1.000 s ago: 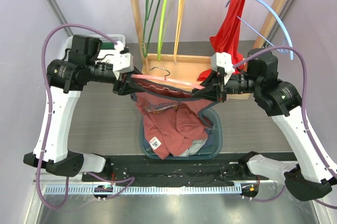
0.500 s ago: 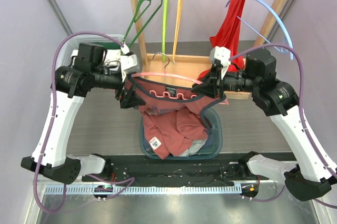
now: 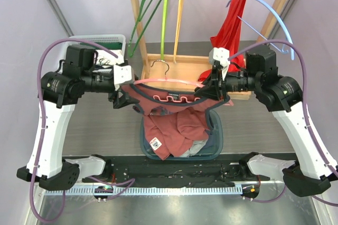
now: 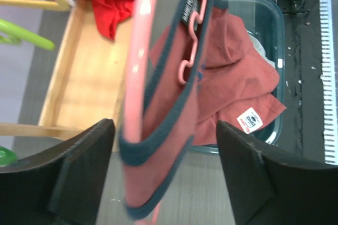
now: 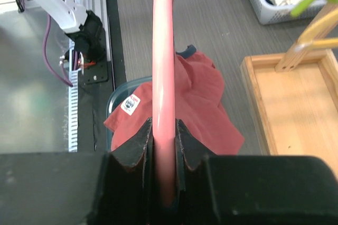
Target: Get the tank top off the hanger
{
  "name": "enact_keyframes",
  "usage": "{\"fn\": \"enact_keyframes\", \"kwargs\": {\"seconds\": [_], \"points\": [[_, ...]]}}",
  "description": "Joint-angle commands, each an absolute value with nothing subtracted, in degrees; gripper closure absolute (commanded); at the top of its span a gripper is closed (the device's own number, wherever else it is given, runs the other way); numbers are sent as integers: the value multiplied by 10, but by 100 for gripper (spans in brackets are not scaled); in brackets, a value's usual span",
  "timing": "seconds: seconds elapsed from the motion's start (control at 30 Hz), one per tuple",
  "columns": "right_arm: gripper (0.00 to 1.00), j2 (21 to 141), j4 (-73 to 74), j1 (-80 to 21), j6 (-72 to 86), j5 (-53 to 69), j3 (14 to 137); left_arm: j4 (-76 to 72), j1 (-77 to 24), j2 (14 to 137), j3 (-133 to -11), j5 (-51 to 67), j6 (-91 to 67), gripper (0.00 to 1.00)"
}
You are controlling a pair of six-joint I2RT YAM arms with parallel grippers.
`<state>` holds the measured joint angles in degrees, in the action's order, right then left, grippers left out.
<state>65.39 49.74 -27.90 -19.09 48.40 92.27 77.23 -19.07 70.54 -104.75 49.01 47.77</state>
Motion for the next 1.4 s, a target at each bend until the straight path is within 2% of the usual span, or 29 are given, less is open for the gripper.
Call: {"fn": "enact_keyframes", "kwargs": {"seconds": [0.0, 0.13, 0.23, 0.33, 0.43, 0.47, 0.53, 0.6, 0.73, 0.8, 0.9, 0.93, 0.97, 1.2, 1.27, 1.3, 1.33, 1.37], "points": [[99, 631, 520, -276, -221, 483, 937, 833, -192, 704, -1078, 486, 519, 21], [99, 627, 519, -276, -218, 488, 926, 829, -192, 701, -1071, 492, 510, 23], [99, 623, 519, -276, -219, 489, 930, 858, -191, 708, -1065, 507, 521, 31], [99, 621, 519, -276, -220, 493, 935, 873, -192, 710, -1056, 511, 536, 30], [99, 620, 519, -276, -223, 494, 934, 872, -191, 715, -1061, 507, 532, 47], [99, 620, 520, -276, -224, 494, 934, 873, -191, 718, -1063, 506, 527, 59], [99, 620, 519, -277, -225, 495, 935, 881, -191, 727, -1067, 511, 529, 66], [99, 623, 518, -275, -225, 499, 940, 900, -192, 742, -1073, 511, 533, 66], [99, 621, 505, -276, -222, 499, 940, 952, -192, 777, -1108, 510, 537, 53], [99, 622, 504, -277, -222, 498, 939, 952, -192, 780, -1111, 507, 533, 53], [99, 621, 503, -276, -224, 495, 936, 952, -192, 771, -1104, 510, 547, 67], [99, 621, 503, -277, -224, 493, 935, 952, -192, 769, -1103, 510, 550, 88], [99, 620, 501, -276, -225, 490, 934, 953, -192, 768, -1103, 511, 548, 100], [99, 599, 445, -276, -204, 442, 911, 953, -200, 755, -1083, 528, 528, 100], [92, 586, 393, -276, -189, 408, 882, 953, -201, 752, -1078, 536, 516, 100], [84, 569, 371, -276, -167, 363, 868, 951, -201, 751, -1077, 545, 512, 100], [71, 561, 324, -277, -153, 344, 853, 952, -201, 749, -1074, 551, 508, 100], [66, 553, 303, -277, -142, 323, 828, 951, -202, 749, -1072, 560, 505, 100]]}}
